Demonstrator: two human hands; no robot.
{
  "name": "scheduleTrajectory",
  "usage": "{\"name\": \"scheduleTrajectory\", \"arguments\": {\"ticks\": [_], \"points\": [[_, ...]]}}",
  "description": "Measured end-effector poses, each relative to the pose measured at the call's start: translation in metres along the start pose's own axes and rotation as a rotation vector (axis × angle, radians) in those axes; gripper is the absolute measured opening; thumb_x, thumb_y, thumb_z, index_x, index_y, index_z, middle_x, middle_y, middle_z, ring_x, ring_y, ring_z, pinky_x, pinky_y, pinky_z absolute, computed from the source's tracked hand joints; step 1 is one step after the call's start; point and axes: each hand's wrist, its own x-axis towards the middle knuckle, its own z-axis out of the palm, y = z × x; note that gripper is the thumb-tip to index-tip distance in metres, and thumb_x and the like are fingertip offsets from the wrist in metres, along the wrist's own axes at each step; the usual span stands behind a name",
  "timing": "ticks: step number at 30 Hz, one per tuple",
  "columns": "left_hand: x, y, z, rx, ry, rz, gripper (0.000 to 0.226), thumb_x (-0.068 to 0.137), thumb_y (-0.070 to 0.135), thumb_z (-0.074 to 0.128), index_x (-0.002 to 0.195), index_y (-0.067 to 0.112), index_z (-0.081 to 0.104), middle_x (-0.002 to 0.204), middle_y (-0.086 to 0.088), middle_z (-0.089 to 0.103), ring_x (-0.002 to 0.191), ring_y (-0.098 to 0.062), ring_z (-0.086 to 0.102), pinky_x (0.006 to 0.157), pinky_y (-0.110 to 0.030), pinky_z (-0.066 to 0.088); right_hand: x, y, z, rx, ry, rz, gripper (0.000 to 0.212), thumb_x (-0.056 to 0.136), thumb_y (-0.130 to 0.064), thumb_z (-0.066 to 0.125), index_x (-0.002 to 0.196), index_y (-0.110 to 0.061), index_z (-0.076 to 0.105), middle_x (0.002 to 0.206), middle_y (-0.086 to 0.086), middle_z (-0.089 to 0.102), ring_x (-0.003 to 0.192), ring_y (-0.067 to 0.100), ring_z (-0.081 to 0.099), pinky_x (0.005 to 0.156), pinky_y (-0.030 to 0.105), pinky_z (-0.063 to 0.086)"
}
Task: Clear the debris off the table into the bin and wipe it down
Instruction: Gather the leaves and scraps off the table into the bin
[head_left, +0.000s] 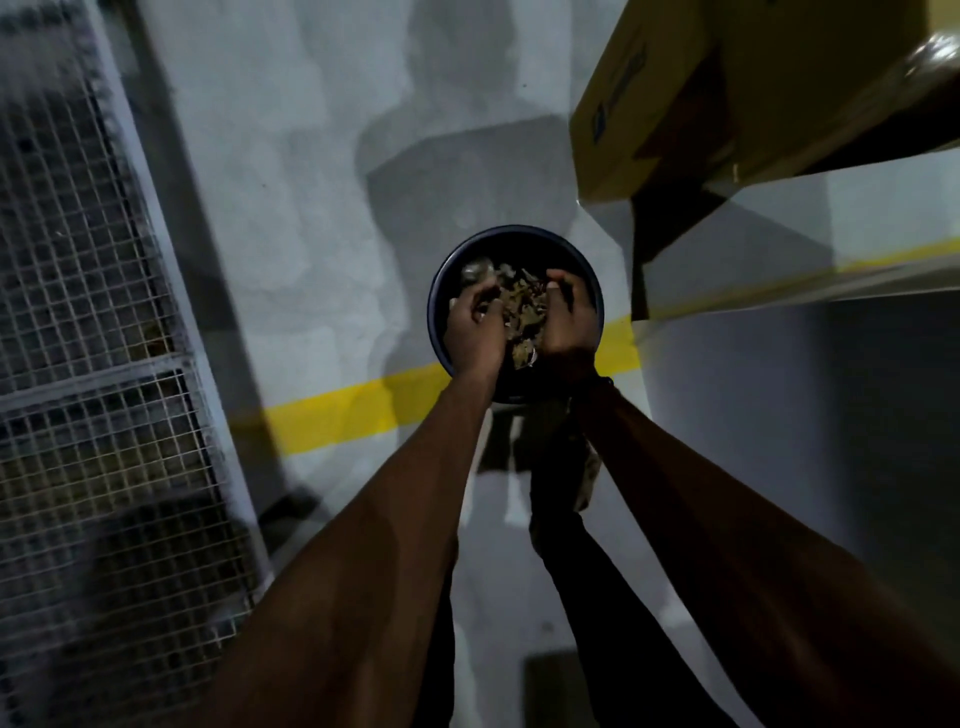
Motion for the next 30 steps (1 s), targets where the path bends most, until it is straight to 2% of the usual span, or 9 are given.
{"name": "scheduleTrajectory", "arguments": {"ticks": [3, 7, 13, 16, 20, 24, 26, 28, 30], "points": [[-0.024, 0.021, -0.011, 0.059, -0.034, 0.051, 0.029, 0.093, 0.005, 0.061, 0.115, 0.019, 0.075, 0.119, -0.004, 0.075, 0.104, -0.017, 0.069, 0.097, -0.032, 0.056, -0.018, -0.012, -0.017, 0.006, 0.005, 0.002, 0.023, 0.108, -0.012, 0.056, 0.125, -0.009, 0.071, 0.123, 0.006, 0.069, 0.116, 0.016, 0.06, 0.088, 0.003, 0.039], [-0.074, 0.065, -0.033, 0.079, -0.057, 0.089, 0.026, 0.099, -0.004, 0.059, 0.122, 0.003, 0.069, 0.115, -0.005, 0.071, 0.099, -0.011, 0.064, 0.078, -0.002, 0.046, -0.055, -0.051, -0.046, 0.035, -0.01, 0.004, 0.024, 0.108, -0.01, 0.053, 0.127, -0.006, 0.069, 0.122, 0.004, 0.069, 0.113, 0.014, 0.06, 0.086, -0.001, 0.039], [-0.169, 0.141, -0.081, 0.078, -0.072, 0.194, 0.019, 0.1, 0.003, 0.061, 0.114, 0.012, 0.069, 0.11, 0.001, 0.073, 0.096, -0.004, 0.068, 0.09, -0.021, 0.054, -0.147, -0.142, -0.101, 0.159, 0.002, -0.031, 0.026, 0.107, -0.025, 0.052, 0.126, -0.019, 0.069, 0.131, 0.001, 0.07, 0.123, 0.019, 0.064, 0.108, 0.042, 0.052], [-0.228, 0.19, -0.11, 0.058, -0.096, 0.248, 0.015, 0.101, 0.007, 0.062, 0.11, 0.019, 0.067, 0.108, 0.004, 0.072, 0.096, 0.001, 0.066, 0.086, -0.016, 0.053, -0.2, -0.197, -0.135, 0.214, 0.024, -0.046, 0.025, 0.106, -0.025, 0.052, 0.125, -0.022, 0.068, 0.127, -0.001, 0.071, 0.119, 0.016, 0.066, 0.103, 0.038, 0.055], [-0.316, 0.254, -0.144, 0.041, -0.171, 0.322, 0.014, 0.102, 0.004, 0.062, 0.106, 0.016, 0.066, 0.108, 0.001, 0.071, 0.096, -0.004, 0.066, 0.084, -0.011, 0.05, -0.273, -0.262, -0.188, 0.272, 0.079, -0.086, 0.023, 0.11, -0.017, 0.05, 0.127, -0.017, 0.067, 0.118, -0.013, 0.067, 0.104, -0.011, 0.062, 0.088, 0.013, 0.049], [-0.397, 0.301, -0.162, 0.005, -0.263, 0.38, 0.009, 0.104, 0.007, 0.062, 0.105, 0.015, 0.065, 0.1, 0.012, 0.068, 0.089, 0.011, 0.063, 0.084, -0.013, 0.05, -0.339, -0.306, -0.235, 0.328, 0.171, -0.133, 0.022, 0.109, -0.032, 0.052, 0.124, -0.031, 0.069, 0.125, -0.006, 0.07, 0.114, 0.009, 0.064, 0.096, 0.035, 0.053], [-0.437, 0.316, -0.163, 0.016, -0.339, 0.41, 0.009, 0.104, 0.008, 0.061, 0.106, 0.015, 0.065, 0.1, 0.014, 0.067, 0.085, 0.017, 0.06, 0.082, -0.009, 0.048, -0.371, -0.319, -0.262, 0.369, 0.23, -0.158, 0.021, 0.105, -0.039, 0.053, 0.119, -0.04, 0.069, 0.125, -0.013, 0.07, 0.119, 0.011, 0.064, 0.103, 0.046, 0.052], [-0.472, 0.326, -0.159, 0.018, -0.415, 0.44, 0.008, 0.104, 0.009, 0.061, 0.106, 0.016, 0.065, 0.099, 0.011, 0.068, 0.084, 0.014, 0.061, 0.079, -0.009, 0.047, -0.398, -0.325, -0.288, 0.432, 0.287, -0.172, 0.02, 0.105, -0.037, 0.052, 0.118, -0.038, 0.068, 0.125, -0.018, 0.068, 0.123, 0.01, 0.063, 0.107, 0.046, 0.051], [-0.5, 0.331, -0.15, 0.01, -0.501, 0.455, 0.007, 0.105, 0.012, 0.061, 0.108, 0.017, 0.065, 0.102, 0.007, 0.069, 0.092, 0.001, 0.065, 0.083, -0.023, 0.051, -0.421, -0.322, -0.313, 0.468, 0.347, -0.187, 0.02, 0.11, -0.035, 0.05, 0.122, -0.035, 0.066, 0.133, -0.01, 0.066, 0.128, 0.011, 0.061, 0.109, 0.046, 0.05]]}}
